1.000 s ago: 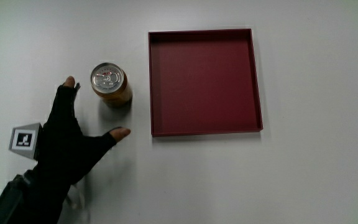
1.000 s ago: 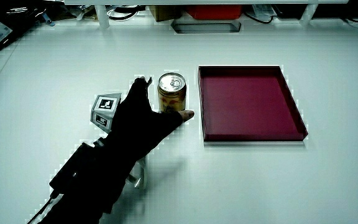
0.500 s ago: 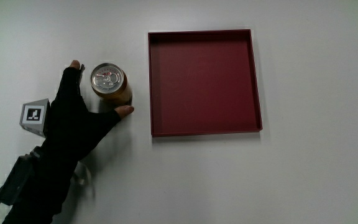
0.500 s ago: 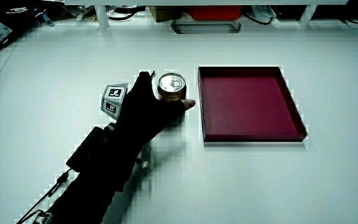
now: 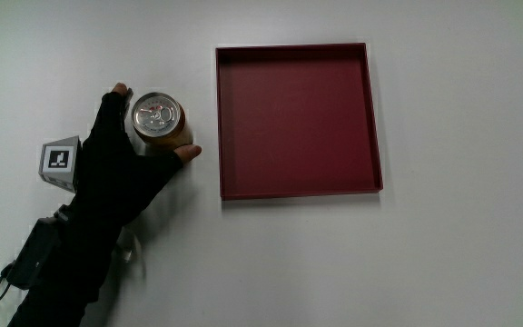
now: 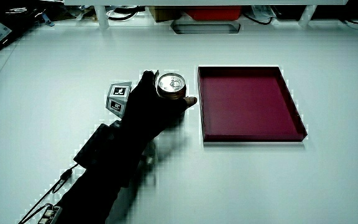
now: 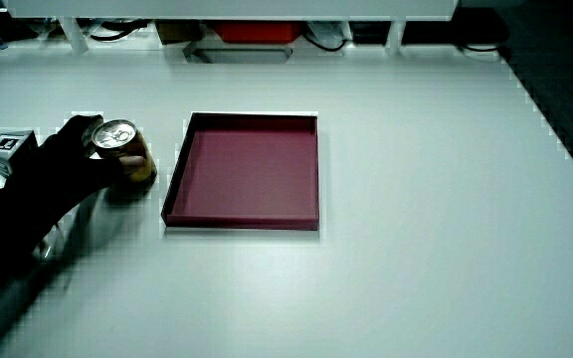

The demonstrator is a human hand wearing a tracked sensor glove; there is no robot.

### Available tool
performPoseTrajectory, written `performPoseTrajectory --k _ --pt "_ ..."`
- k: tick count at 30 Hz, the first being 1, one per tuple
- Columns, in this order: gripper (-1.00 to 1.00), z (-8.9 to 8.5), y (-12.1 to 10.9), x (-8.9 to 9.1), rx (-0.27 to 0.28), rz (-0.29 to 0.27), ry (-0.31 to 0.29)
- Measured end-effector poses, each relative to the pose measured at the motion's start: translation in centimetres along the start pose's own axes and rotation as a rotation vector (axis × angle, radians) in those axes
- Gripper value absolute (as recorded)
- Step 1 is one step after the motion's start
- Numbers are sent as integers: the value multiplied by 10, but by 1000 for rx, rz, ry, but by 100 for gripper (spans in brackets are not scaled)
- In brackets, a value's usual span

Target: Pick red bull from desk

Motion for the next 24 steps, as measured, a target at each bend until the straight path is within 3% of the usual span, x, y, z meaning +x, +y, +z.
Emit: performPoseTrajectory --k 6,9,24 --pt "22 -1 1 -1 20 6 -4" --pt "35 0 -1 -4 64 -22 -40" --pt "100 1 -6 -3 173 -81 -12"
